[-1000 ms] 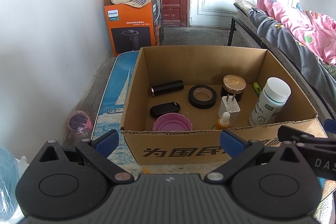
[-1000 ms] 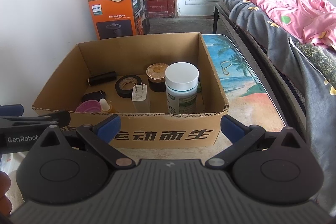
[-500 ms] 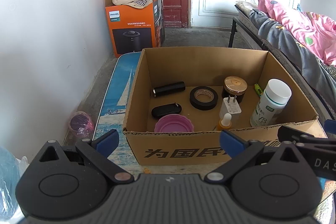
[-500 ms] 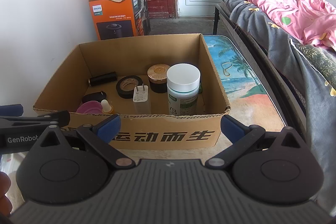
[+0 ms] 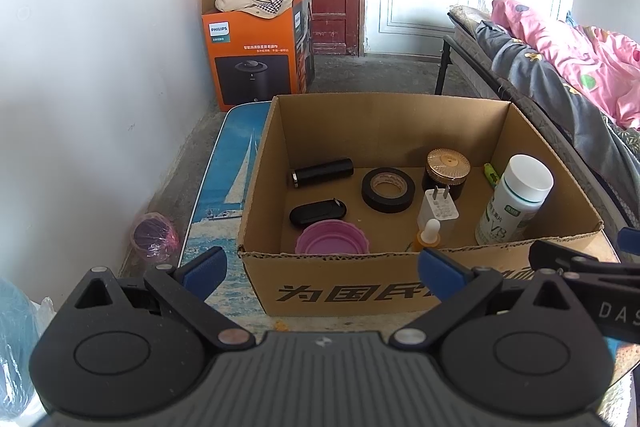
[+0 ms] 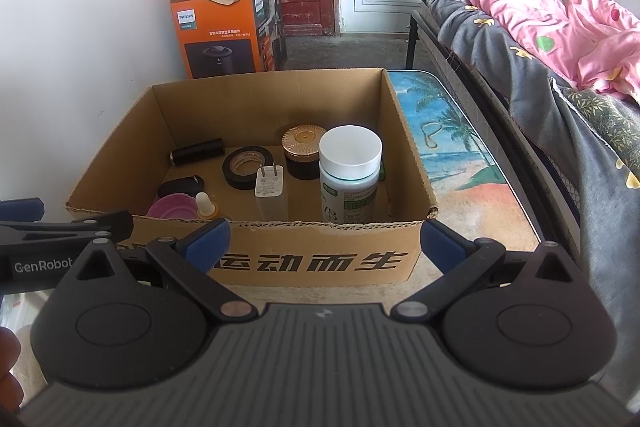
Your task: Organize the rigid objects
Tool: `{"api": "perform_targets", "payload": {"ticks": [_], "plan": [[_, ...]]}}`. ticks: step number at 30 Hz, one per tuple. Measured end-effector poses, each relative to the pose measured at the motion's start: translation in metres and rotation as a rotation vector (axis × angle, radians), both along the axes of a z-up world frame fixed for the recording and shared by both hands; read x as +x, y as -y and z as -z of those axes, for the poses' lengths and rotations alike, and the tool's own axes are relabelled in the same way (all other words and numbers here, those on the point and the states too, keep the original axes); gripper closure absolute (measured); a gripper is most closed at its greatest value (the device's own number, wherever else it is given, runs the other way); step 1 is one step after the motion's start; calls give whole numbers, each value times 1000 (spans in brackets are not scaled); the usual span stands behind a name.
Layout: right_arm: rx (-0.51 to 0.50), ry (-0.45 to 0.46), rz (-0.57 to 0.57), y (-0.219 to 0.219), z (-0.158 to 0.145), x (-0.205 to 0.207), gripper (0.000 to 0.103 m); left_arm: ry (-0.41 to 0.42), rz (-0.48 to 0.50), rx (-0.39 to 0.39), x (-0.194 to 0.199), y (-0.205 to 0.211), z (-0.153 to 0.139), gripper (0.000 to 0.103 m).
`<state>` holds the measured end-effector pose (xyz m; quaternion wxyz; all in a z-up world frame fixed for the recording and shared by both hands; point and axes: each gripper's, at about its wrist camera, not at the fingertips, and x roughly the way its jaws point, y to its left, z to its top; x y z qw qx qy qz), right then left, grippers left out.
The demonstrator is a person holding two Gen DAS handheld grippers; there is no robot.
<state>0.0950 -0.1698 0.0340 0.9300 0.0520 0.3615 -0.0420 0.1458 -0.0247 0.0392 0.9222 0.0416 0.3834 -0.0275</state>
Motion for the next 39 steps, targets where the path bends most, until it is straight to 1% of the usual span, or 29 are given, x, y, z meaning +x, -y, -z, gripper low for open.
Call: {"api": "perform_targets", "payload": {"ticks": [39], "plan": [[20, -26, 1, 4, 4, 4, 1, -16, -5, 1, 3, 4, 2, 1]]}}
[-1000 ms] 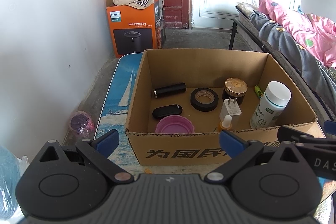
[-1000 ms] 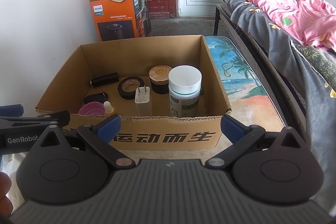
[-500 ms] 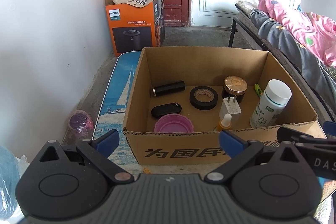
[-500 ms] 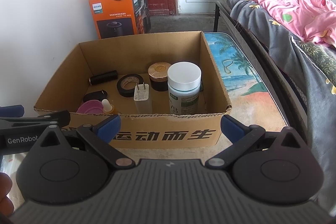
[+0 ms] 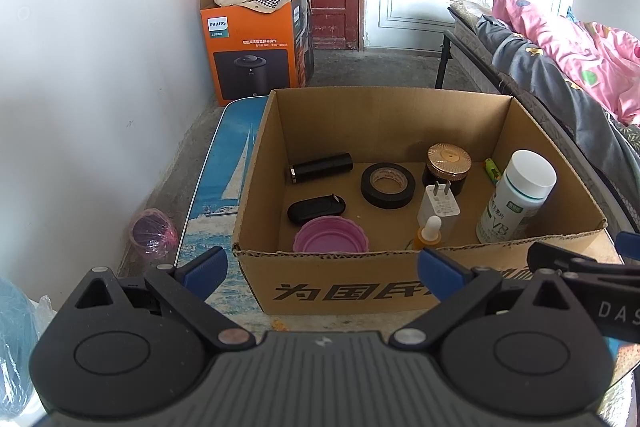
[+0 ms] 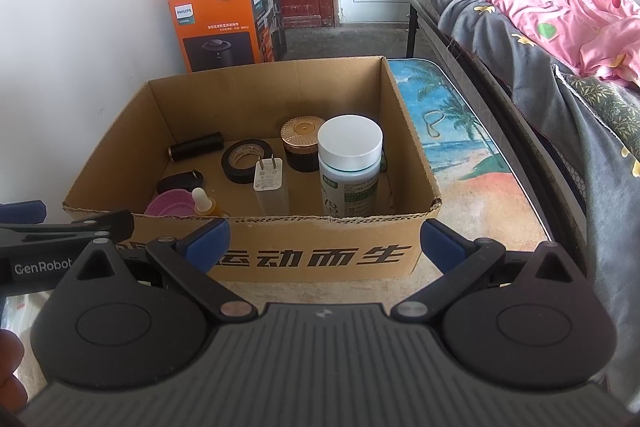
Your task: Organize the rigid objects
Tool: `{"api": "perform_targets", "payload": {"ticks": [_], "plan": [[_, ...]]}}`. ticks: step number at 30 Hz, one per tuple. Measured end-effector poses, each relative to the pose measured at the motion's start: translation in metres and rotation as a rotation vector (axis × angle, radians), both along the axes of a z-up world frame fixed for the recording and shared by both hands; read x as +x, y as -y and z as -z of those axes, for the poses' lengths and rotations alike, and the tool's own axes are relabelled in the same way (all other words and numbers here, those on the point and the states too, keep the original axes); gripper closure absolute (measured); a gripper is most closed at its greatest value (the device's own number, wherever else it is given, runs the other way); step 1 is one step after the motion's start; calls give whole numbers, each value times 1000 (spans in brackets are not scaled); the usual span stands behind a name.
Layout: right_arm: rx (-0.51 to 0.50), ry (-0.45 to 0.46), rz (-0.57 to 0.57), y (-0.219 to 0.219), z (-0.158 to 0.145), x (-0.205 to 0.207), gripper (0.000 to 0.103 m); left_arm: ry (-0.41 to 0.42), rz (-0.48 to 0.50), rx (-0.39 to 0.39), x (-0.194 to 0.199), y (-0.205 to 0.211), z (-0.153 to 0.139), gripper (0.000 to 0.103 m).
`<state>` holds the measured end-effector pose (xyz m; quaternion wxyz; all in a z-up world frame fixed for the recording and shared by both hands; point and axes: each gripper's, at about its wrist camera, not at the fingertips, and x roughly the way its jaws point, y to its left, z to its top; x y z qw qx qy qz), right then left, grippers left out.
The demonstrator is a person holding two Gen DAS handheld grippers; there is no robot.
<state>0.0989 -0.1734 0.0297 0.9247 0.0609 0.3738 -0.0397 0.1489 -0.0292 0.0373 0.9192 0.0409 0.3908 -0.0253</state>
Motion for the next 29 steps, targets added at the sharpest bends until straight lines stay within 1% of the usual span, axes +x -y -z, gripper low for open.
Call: {"api": "perform_targets", "payload": {"ticks": [29], "plan": [[3, 0, 0, 0, 2, 0, 1, 4, -1, 2, 0, 1, 1, 1]]}}
